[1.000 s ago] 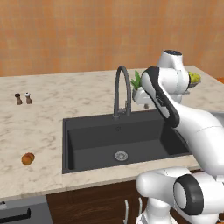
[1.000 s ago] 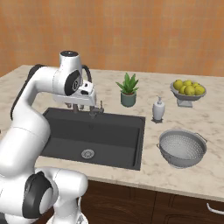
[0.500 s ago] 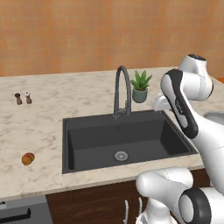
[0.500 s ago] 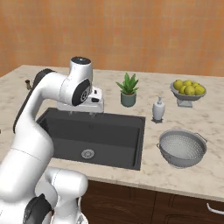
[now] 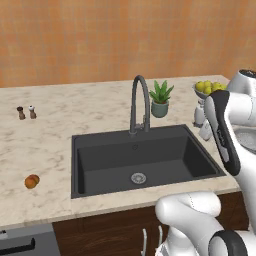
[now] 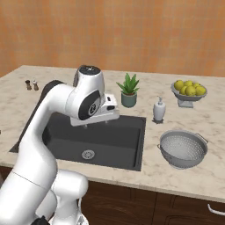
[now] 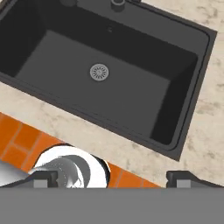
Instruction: Put the colander in the sink, put the peach in the colander, and turn on the sink faucet and pour water over the colander.
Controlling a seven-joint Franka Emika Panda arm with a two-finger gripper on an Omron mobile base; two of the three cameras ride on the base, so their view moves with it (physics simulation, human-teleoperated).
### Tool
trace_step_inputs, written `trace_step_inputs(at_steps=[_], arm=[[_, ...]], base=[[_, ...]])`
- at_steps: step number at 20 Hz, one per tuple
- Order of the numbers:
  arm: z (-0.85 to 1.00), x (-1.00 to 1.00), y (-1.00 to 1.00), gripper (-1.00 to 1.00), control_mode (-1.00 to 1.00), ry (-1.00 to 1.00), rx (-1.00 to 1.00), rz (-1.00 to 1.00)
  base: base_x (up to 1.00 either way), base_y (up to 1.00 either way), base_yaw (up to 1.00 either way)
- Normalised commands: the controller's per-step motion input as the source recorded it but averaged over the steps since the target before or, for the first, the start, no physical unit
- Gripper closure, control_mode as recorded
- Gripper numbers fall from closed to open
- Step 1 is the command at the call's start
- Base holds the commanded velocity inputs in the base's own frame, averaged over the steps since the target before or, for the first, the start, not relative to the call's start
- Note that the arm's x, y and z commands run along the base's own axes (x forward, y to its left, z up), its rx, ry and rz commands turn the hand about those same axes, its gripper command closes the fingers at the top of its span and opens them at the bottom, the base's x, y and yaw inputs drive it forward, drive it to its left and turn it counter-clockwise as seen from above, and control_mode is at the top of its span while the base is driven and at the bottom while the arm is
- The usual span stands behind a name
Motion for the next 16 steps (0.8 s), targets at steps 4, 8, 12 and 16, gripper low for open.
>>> trace_step_inputs(at_steps=[4, 8, 12, 16], arm=[[-0.22, -0.16, -0.77, -1.00, -1.00, 0.00, -0.20, 0.00], [-0.31, -0.02, -0.80, -1.00, -1.00, 0.00, -0.13, -0.23], [-0.32, 0.00, -0.76, -1.00, -1.00, 0.00, -0.10, -0.27], [-0.33, 0.09, -0.81, -1.00, -1.00, 0.00, -0.05, -0.14]], base=[[0.00, 0.00, 0.00], [0.00, 0.00, 0.00], [0.00, 0.00, 0.00], [0.00, 0.00, 0.00]])
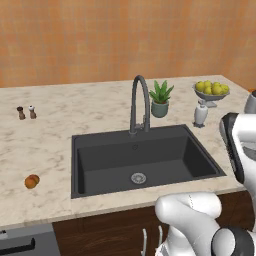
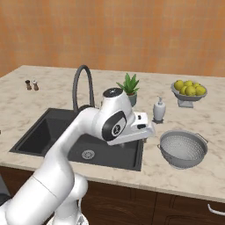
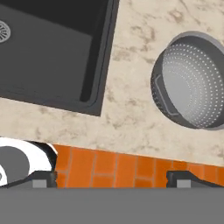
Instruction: Put the colander in the sink, put the peach in the colander, and turn on the sink faucet and pour water over the colander.
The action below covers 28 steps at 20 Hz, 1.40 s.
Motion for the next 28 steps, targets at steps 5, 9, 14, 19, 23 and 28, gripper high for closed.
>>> trace_step_inputs(at_steps=[5, 9, 14, 19, 23, 28], arm=[[-0.35, 0.16, -0.80, -1.00, -1.00, 0.01, -0.02, -0.13], [-0.21, 0.21, -0.48, -1.00, -1.00, 0.00, -0.01, -0.04], [-0.19, 0.38, -0.07, -1.00, -1.00, 0.00, -0.05, 0.00], [-0.26, 0.44, -0.04, -1.00, -1.00, 0.00, -0.06, 0.00], [-0.26, 0.46, -0.20, -1.00, -1.00, 0.00, -0.01, 0.00], [-0.25, 0.34, -0.21, -1.00, -1.00, 0.00, 0.00, 0.00]], base=[[0.00, 0.00, 0.00], [0.00, 0.00, 0.00], [0.00, 0.00, 0.00], [0.00, 0.00, 0.00], [0.00, 0.00, 0.00], [0.00, 0.00, 0.00]])
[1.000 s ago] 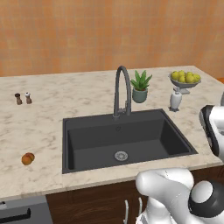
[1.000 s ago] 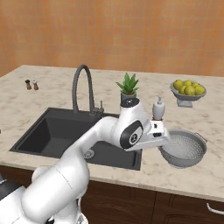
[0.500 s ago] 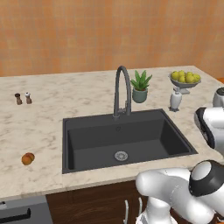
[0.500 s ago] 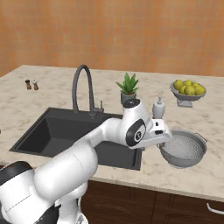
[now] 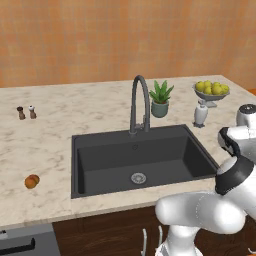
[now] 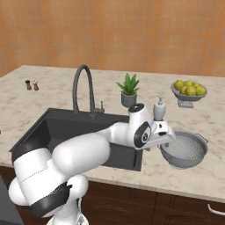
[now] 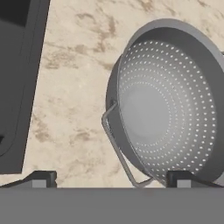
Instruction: Put the colander in the sink, put the peach in the colander, and turn on the sink faucet and pour water over the colander.
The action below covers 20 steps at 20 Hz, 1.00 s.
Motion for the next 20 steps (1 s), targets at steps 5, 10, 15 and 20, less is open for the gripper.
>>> trace_step_inputs(at_steps=[5, 10, 15, 20], arm=[[-0.20, 0.27, -0.30, -1.00, -1.00, 0.01, 0.00, 0.00], [-0.15, 0.25, -0.22, -1.00, -1.00, 0.00, 0.00, 0.00], [-0.28, 0.14, -0.10, -1.00, -1.00, 0.00, 0.00, 0.02], [-0.42, 0.09, -0.03, -1.00, -1.00, 0.00, -0.01, 0.10]], base=[[0.00, 0.00, 0.00], [0.00, 0.00, 0.00], [0.00, 0.00, 0.00], [0.00, 0.00, 0.00]])
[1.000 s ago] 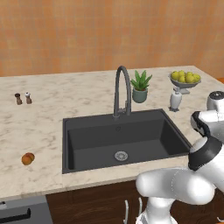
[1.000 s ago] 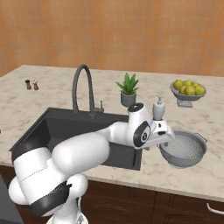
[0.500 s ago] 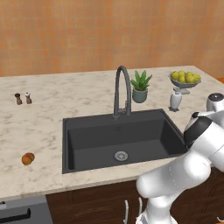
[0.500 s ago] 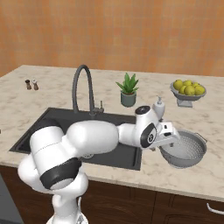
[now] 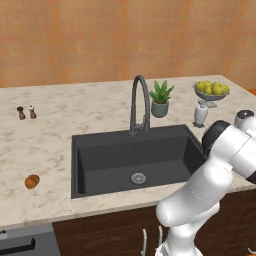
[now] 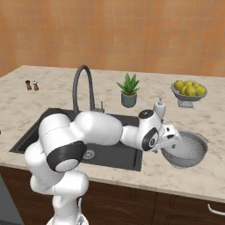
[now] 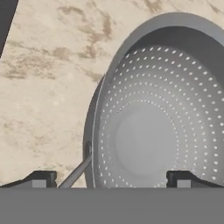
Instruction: Put the colander in the sink, put the peach in the colander, and turn on the sink faucet and pour water over the colander.
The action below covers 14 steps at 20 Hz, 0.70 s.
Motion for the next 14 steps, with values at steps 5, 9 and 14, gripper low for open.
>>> trace_step_inputs(at_steps=[5, 9, 14], arm=[[-0.38, 0.08, -0.01, 1.00, -1.00, 0.00, -0.05, 0.19], [-0.10, -0.10, 0.14, 1.00, -1.00, 0.03, 0.04, 0.34], [0.11, -0.16, 0.43, 1.00, -1.00, 0.04, 0.07, 0.49]], base=[[0.00, 0.00, 0.00], [0.00, 0.00, 0.00], [0.00, 0.00, 0.00]])
